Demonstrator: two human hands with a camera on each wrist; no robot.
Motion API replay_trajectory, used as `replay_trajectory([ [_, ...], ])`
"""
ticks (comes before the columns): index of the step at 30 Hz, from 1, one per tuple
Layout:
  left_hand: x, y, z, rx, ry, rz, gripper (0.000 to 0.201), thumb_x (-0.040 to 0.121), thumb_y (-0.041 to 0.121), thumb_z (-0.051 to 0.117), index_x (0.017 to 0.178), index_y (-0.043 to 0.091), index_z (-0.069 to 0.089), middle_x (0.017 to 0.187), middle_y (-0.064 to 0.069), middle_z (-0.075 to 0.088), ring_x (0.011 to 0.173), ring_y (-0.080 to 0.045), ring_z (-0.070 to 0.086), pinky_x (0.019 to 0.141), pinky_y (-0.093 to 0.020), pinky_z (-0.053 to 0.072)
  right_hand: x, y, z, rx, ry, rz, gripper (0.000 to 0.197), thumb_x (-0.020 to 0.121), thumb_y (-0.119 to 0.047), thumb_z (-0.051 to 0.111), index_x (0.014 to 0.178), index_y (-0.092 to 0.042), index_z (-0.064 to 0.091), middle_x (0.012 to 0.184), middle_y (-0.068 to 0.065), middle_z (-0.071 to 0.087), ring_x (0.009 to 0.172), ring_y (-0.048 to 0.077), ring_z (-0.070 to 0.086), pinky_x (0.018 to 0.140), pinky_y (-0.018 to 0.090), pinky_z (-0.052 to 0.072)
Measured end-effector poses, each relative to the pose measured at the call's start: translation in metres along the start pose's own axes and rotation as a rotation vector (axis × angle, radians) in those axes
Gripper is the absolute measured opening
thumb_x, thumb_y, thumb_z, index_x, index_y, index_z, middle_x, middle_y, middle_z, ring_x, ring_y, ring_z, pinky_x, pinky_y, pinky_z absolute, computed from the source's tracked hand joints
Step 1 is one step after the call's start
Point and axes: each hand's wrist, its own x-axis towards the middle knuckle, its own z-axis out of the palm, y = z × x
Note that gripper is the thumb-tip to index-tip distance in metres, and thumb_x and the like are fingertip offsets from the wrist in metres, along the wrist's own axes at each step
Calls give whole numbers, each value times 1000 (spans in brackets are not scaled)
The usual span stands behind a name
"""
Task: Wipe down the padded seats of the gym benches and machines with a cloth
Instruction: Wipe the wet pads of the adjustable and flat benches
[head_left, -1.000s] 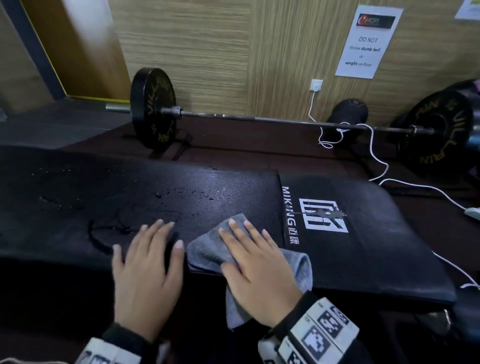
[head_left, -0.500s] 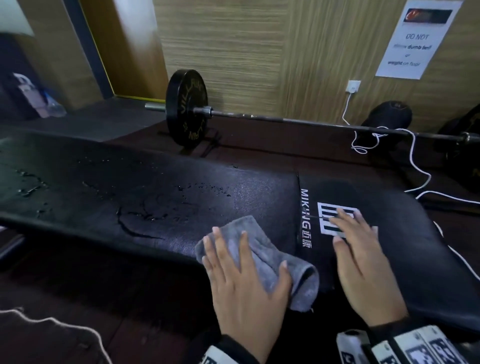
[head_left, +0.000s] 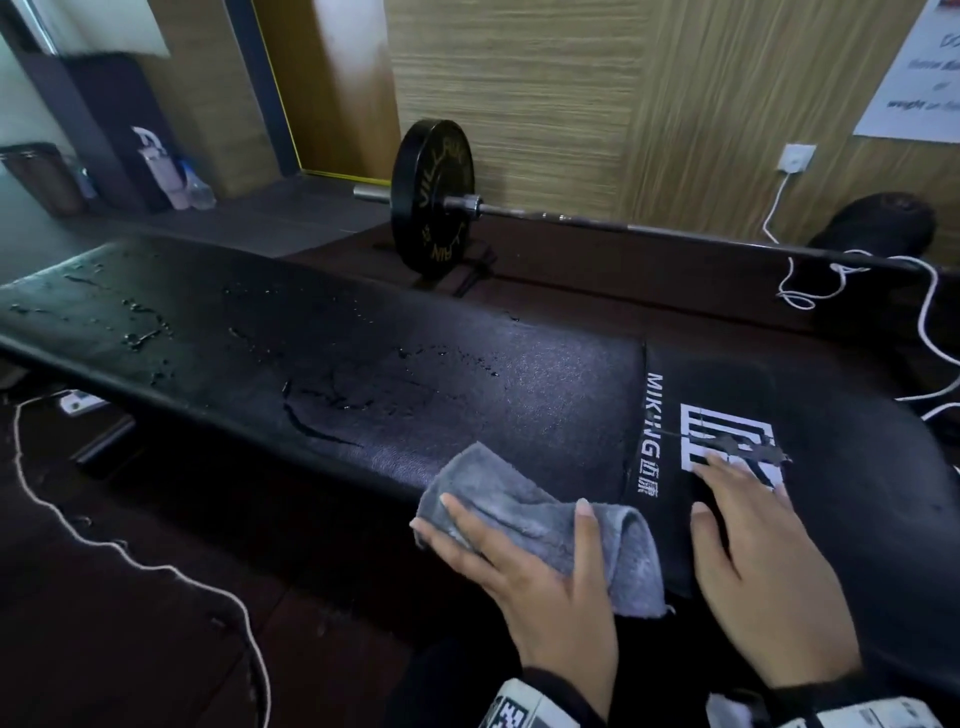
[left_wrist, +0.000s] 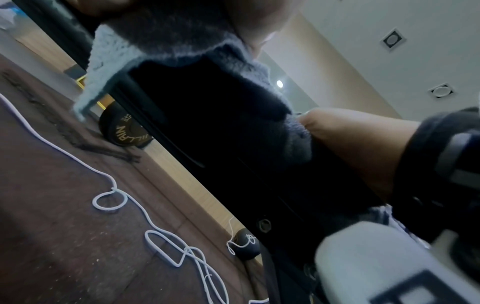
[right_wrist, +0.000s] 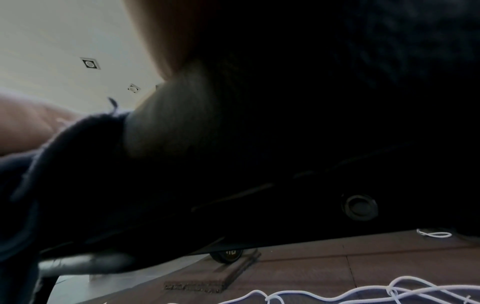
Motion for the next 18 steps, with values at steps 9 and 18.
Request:
replay_trajectory([
  [9, 78, -19, -40, 41, 223, 117, 88, 83, 39, 55, 153, 18, 5, 159, 1, -17, 146, -13, -12, 120, -42, 9, 0, -3, 3, -1, 32, 1, 57, 85, -38, 29, 120, -5, 61, 133, 8, 55, 128, 13, 30, 101, 50, 36],
  [18, 210, -9, -134, 654, 167, 233, 75, 81, 45, 44, 141, 1, 39, 151, -24, 28, 141, -42, 20, 115, -59, 13, 3, 12, 18, -27, 28, -50, 61, 86, -39, 29, 115, 4, 60, 127, 18, 57, 123, 37, 47, 104, 56, 29],
])
